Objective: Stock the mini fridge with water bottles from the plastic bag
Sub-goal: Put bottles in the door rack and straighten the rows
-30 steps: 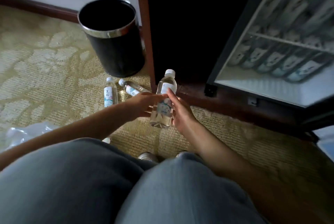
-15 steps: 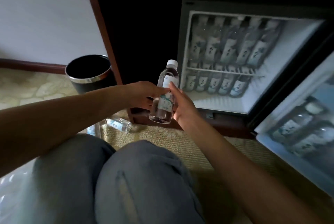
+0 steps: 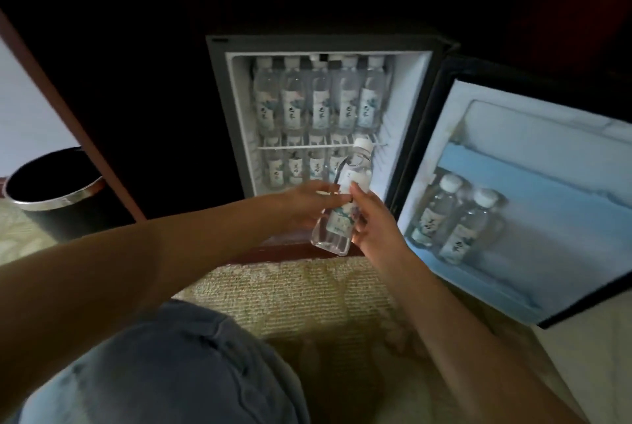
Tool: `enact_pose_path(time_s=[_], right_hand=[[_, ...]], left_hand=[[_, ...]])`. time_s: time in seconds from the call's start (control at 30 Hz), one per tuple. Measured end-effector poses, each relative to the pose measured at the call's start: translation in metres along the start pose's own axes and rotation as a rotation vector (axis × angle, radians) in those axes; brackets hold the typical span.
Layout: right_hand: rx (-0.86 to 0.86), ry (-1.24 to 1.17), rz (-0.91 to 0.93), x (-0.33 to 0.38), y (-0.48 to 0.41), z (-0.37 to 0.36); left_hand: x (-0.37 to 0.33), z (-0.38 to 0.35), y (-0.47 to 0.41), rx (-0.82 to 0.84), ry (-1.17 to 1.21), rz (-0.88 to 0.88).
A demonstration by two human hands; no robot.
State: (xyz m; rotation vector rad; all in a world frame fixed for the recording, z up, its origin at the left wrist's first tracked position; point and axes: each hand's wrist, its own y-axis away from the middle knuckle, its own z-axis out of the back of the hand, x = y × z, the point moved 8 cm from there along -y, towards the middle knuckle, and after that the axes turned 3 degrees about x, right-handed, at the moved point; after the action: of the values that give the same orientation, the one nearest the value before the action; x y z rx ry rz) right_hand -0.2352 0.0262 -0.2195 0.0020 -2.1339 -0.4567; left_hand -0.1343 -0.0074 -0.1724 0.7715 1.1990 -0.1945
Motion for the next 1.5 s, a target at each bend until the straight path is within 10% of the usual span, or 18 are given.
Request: enact_pose_path(time_s=[0.7,1.07,1.5], right_hand=[[-0.22,0.547,0.262,0.076,0.058,0.204],[-0.452,0.606,0.43,0.094,0.065,0.263],[-0.512,0.661,0.481,0.105,0.044,0.272]], left_hand=[[0.018,-0.191,-0.069,0.002,-0.161,-0.306],[0.03,-0.245,-0.094,0.164,0.101,0.217],[0.021,-0.269,-0.103,0.285,0.251,0.258]])
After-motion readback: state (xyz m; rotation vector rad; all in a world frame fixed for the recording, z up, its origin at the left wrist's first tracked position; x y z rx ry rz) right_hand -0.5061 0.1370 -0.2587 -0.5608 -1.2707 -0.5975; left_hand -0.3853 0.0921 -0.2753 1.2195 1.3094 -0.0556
